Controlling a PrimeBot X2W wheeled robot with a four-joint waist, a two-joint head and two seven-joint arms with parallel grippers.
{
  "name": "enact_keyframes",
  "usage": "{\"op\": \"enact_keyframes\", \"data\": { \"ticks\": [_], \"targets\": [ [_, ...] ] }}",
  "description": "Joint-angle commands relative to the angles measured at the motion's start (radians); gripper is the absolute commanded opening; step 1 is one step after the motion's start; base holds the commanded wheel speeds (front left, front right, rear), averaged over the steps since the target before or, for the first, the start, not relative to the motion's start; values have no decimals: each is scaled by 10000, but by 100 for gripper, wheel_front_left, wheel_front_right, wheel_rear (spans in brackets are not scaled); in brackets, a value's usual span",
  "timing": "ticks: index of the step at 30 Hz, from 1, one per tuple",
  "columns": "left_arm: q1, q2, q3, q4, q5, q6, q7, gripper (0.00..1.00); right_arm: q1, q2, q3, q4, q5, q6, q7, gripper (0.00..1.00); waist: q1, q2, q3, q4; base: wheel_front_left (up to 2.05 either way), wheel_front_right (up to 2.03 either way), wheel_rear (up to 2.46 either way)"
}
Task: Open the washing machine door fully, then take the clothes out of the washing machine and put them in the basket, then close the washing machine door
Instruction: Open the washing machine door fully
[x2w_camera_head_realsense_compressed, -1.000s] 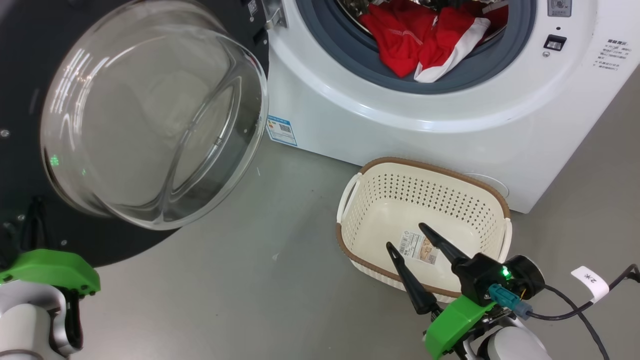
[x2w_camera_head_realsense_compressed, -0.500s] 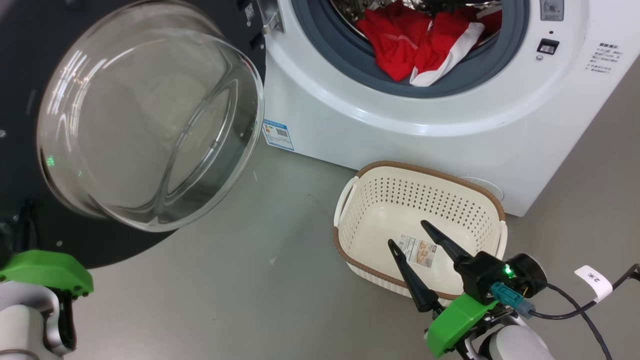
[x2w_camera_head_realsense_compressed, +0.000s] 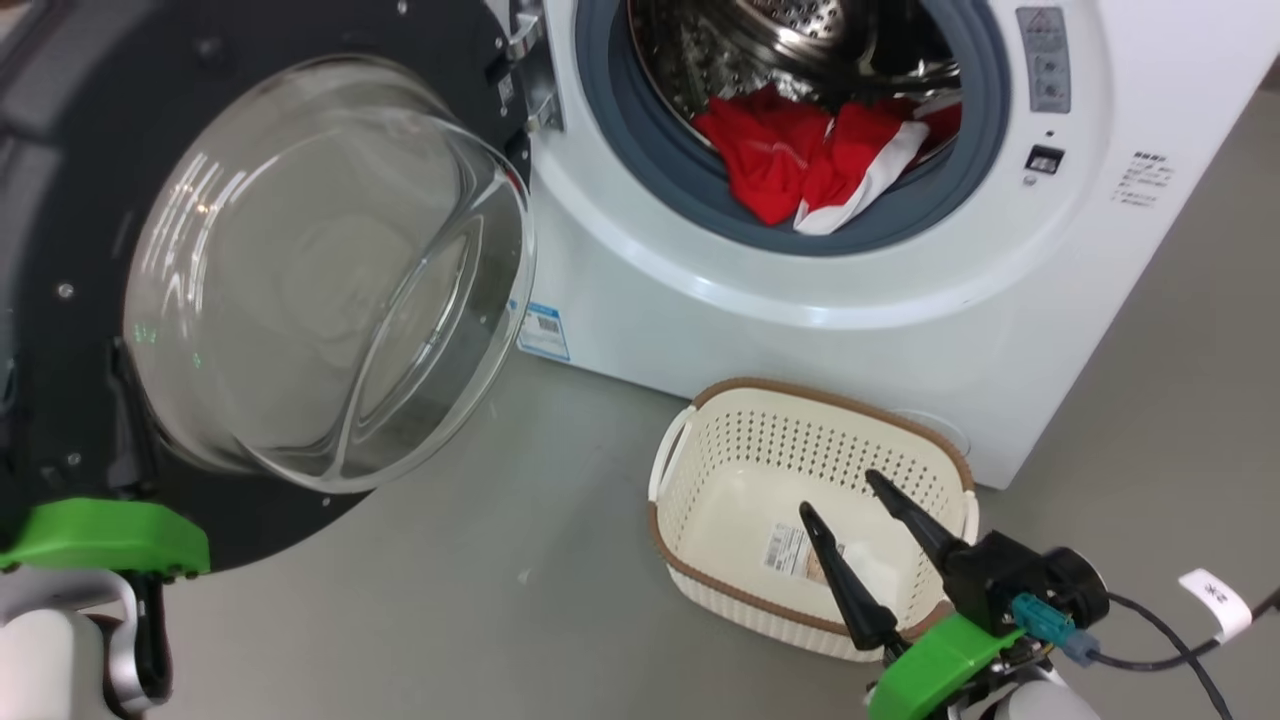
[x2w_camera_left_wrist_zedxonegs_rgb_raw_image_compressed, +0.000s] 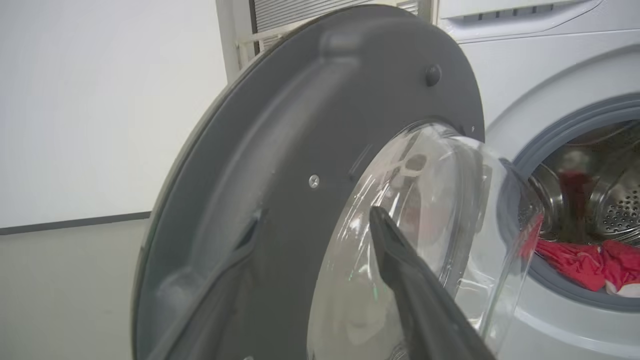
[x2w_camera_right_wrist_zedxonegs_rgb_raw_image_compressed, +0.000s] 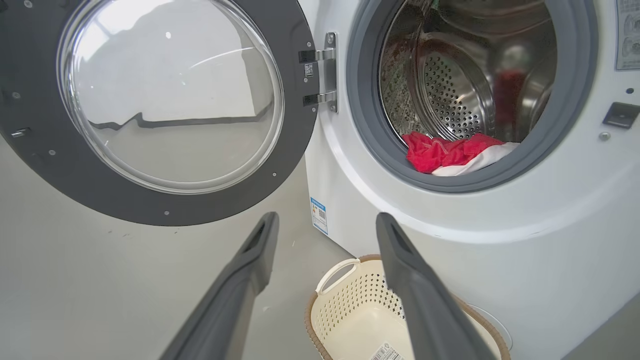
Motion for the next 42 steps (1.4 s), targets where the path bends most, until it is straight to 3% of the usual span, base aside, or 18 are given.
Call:
{"op": "enact_keyframes", "data": {
  "ticks": [1, 10, 16, 20, 30, 42],
  "targets": [
    [42, 358, 257, -536, 132, -7, -105, 100, -1, 63, 140, -214, 116, 63, -155, 100, 0, 0, -383, -308, 0, 0, 0],
    [970, 181, -182, -2794, -43, -329, 498, 100, 114, 63, -246, -302, 5, 63, -506, 100, 0, 0, -677, -1424, 0, 0, 0],
    [1275, -8, -563, -3393, -169, -498, 859, 100, 79, 63, -702, -343, -132, 63, -639, 100, 0, 0, -608, -2239, 0, 0, 0],
    [1438, 6, -863, -3565, -309, -912, 873, 100, 41, 63, -1003, -358, -313, 63, -696, 100, 0, 0, -541, -2733, 0, 0, 0],
    [1860, -2, -1018, -3407, -772, -1317, 715, 100, -171, 63, -1476, -730, -786, 63, -744, 100, 0, 0, -244, -3797, 0, 0, 0],
    [2840, 53, -714, -3195, -1009, -1316, 218, 100, 178, 63, -1923, -1485, -718, 63, -748, 100, 0, 0, -250, -5076, 0, 0, 0]
  ]
}}
